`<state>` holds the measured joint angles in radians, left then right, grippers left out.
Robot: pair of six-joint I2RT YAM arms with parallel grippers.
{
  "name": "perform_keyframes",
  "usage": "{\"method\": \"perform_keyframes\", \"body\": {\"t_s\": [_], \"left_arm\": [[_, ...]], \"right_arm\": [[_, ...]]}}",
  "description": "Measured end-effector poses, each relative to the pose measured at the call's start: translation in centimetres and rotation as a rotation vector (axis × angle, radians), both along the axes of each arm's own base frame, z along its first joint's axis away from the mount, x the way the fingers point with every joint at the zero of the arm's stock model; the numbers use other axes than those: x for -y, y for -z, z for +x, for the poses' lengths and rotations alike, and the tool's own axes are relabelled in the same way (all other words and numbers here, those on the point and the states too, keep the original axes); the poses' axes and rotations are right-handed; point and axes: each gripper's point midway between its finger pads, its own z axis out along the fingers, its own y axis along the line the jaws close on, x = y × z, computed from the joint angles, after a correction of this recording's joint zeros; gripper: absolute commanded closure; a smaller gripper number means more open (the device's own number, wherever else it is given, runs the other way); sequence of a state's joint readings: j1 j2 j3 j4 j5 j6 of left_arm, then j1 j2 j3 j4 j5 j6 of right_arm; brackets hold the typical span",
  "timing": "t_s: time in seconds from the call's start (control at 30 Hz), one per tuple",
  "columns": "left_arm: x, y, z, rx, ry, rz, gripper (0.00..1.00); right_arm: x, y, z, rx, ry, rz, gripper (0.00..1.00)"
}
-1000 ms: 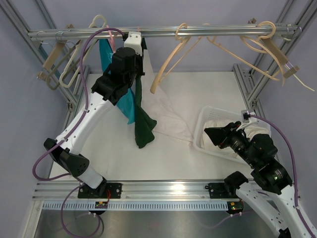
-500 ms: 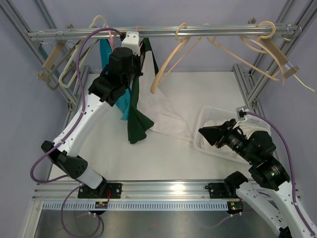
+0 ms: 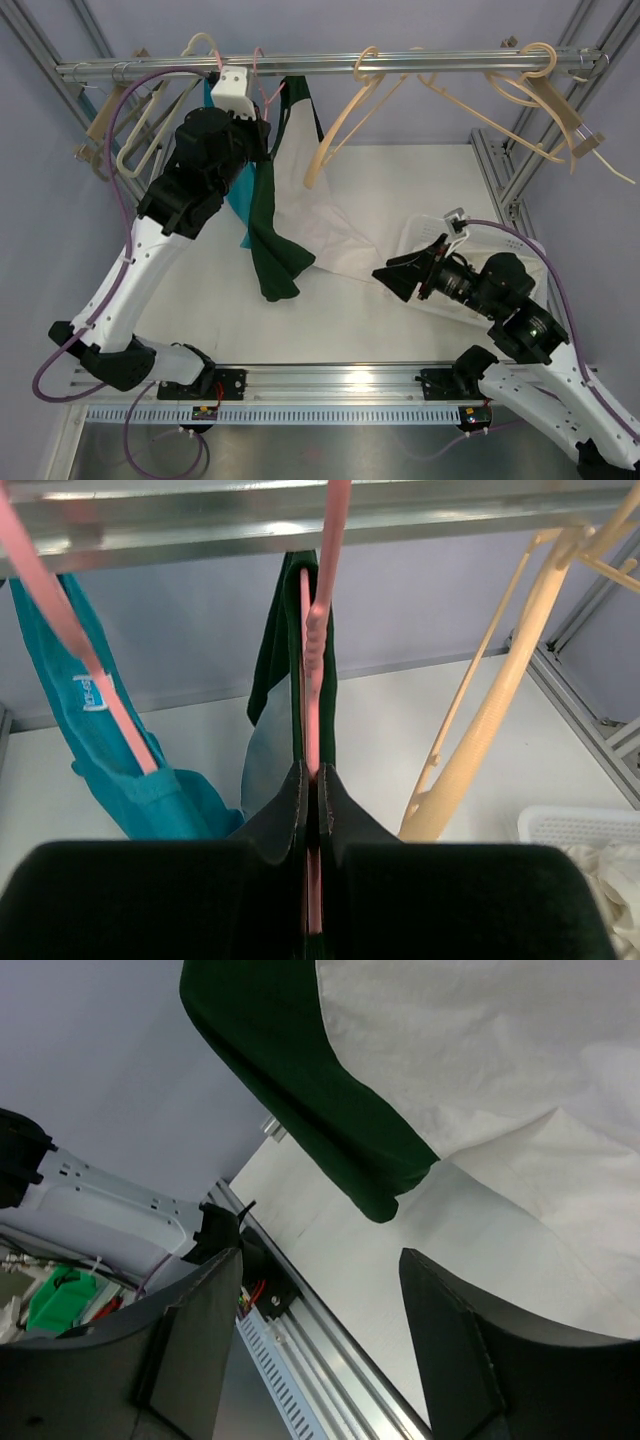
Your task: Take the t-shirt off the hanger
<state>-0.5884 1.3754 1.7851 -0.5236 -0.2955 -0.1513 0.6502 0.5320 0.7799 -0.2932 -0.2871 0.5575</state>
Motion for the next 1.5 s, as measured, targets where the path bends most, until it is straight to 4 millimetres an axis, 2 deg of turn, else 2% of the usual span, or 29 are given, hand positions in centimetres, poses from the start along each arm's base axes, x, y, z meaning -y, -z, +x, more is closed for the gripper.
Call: {"method": "perform_keyframes", "body": {"t_s": [0.23, 0.4, 0.63, 0.8, 0.9, 1.03, 1.07, 1.13, 1.17, 1.2, 1.27, 1.37, 1.5], "left_arm": [[-1.2, 2.4, -3.7, -0.047, 0.033, -0.058, 1.00], [-2.6, 3.5, -6.7, -0.065, 0.040, -0.130, 1.00], [-4.6, 2.5, -11.1, -0.029, 0.054, -0.272, 1.00], [-6.0, 1.5, -14.4, 0.008, 0.085, -0.364, 1.00], [-6.6, 0.5, -15.9, 0.036, 0.104, -0.414, 1.00], [-6.8, 0.0, -16.7, 0.047, 0.123, -0.441, 1.00], [-6.8, 0.0, -16.8, 0.047, 0.126, -0.443, 1.00], [-6.7, 0.0, -16.9, 0.045, 0.128, -0.443, 1.00], [-6.7, 0.0, -16.9, 0.045, 0.129, -0.443, 1.00], [-6.7, 0.1, -16.9, 0.045, 0.130, -0.443, 1.00], [-6.7, 0.3, -16.9, 0.045, 0.130, -0.442, 1.00], [-6.8, 0.9, -16.8, 0.056, 0.127, -0.434, 1.00], [-6.8, 2.0, -16.0, 0.060, 0.104, -0.407, 1.00]], "right_arm": [[-6.9, 1.8, -3.0, -0.016, -0.192, -0.115, 0.08], [-13.0, 2.0, -4.6, 0.041, -0.264, -0.213, 0.04], [-20.1, 1.7, -4.9, 0.143, -0.269, -0.288, 0.03], [-23.8, 2.2, -6.3, 0.189, -0.292, -0.318, 0.06], [-25.4, 2.8, -7.0, 0.208, -0.302, -0.341, 0.12], [-27.5, 3.4, -7.9, 0.225, -0.321, -0.364, 0.23], [-27.9, 3.5, -8.2, 0.229, -0.328, -0.369, 0.45], [-28.7, 3.8, -9.1, 0.243, -0.349, -0.377, 0.71], [-29.1, 3.8, -9.5, 0.249, -0.358, -0.379, 0.91], [-29.3, 3.8, -9.9, 0.257, -0.363, -0.382, 0.96], [-29.6, 3.6, -10.7, 0.271, -0.369, -0.382, 1.00], [-29.6, 3.1, -12.8, 0.298, -0.383, -0.383, 1.00], [-29.3, 3.1, -16.9, 0.340, -0.426, -0.392, 1.00]]}}
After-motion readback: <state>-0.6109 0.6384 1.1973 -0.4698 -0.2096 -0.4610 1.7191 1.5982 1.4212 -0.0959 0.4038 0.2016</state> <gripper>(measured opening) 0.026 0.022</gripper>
